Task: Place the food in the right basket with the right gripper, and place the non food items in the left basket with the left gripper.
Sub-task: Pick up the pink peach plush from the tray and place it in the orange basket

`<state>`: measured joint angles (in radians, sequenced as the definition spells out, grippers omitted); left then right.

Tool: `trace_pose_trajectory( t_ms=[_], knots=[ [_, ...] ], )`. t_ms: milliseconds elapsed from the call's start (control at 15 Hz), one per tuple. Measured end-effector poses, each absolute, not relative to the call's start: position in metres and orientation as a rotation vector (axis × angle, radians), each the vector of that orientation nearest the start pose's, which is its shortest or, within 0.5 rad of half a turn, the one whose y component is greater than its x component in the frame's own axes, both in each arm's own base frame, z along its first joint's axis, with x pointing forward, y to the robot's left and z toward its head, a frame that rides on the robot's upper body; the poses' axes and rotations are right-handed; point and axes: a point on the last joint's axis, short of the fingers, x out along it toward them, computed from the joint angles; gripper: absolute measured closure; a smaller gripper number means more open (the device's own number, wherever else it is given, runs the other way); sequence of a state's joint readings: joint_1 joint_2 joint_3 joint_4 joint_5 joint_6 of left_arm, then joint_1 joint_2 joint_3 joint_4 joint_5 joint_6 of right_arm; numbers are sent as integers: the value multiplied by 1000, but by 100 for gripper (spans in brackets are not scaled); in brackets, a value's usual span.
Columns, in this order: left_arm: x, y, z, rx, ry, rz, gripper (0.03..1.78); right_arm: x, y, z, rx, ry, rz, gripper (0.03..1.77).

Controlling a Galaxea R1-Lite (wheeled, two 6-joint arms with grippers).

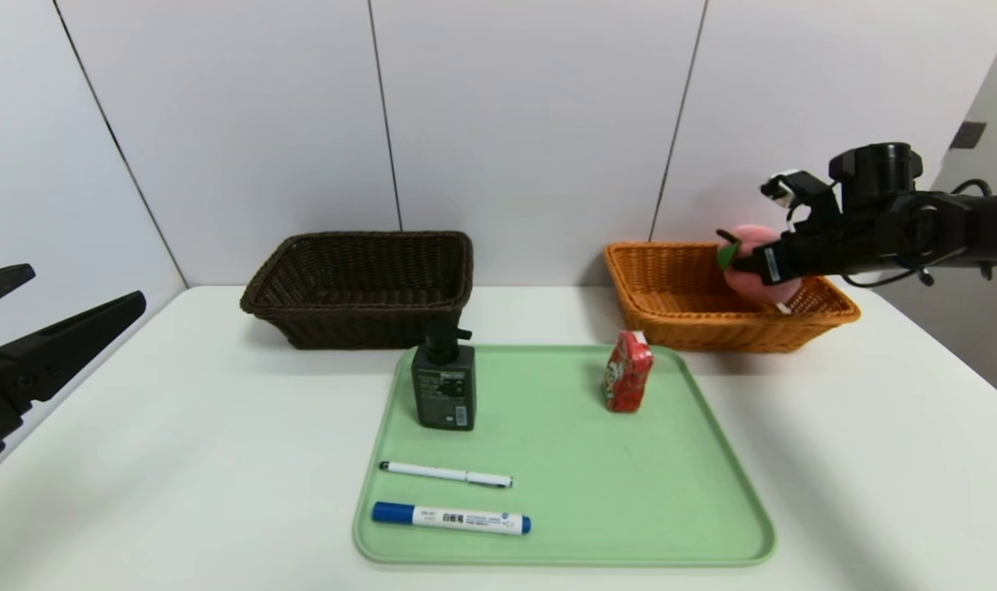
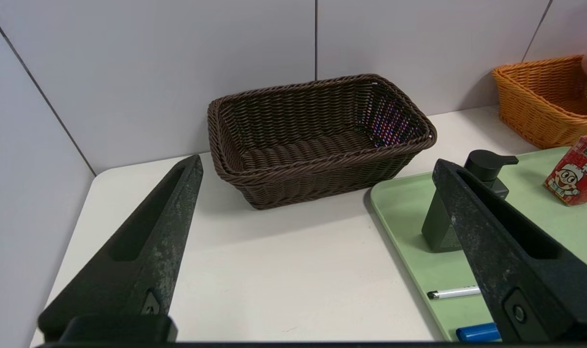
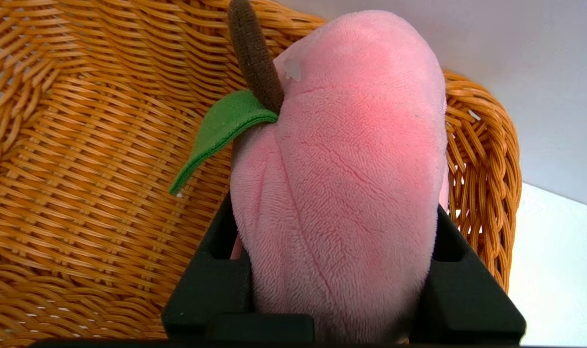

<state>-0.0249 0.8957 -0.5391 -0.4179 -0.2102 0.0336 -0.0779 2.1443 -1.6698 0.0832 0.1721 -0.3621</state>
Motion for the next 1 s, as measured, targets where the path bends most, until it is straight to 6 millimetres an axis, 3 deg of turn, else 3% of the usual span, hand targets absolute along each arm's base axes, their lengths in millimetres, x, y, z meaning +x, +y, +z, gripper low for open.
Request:
trace_pose_trajectory(
  t_ms=[400, 667, 1000],
  knots=[
    [104, -7, 252, 40, -71, -233, 12, 441, -28, 177, -292, 554, 168, 103],
    [104, -7, 253, 40, -77, -234, 12, 441, -24, 176, -298, 563, 161, 66],
    [103, -7, 255, 41, -84, -233, 12, 437, -24, 180, -286, 557, 168, 38]
  ],
)
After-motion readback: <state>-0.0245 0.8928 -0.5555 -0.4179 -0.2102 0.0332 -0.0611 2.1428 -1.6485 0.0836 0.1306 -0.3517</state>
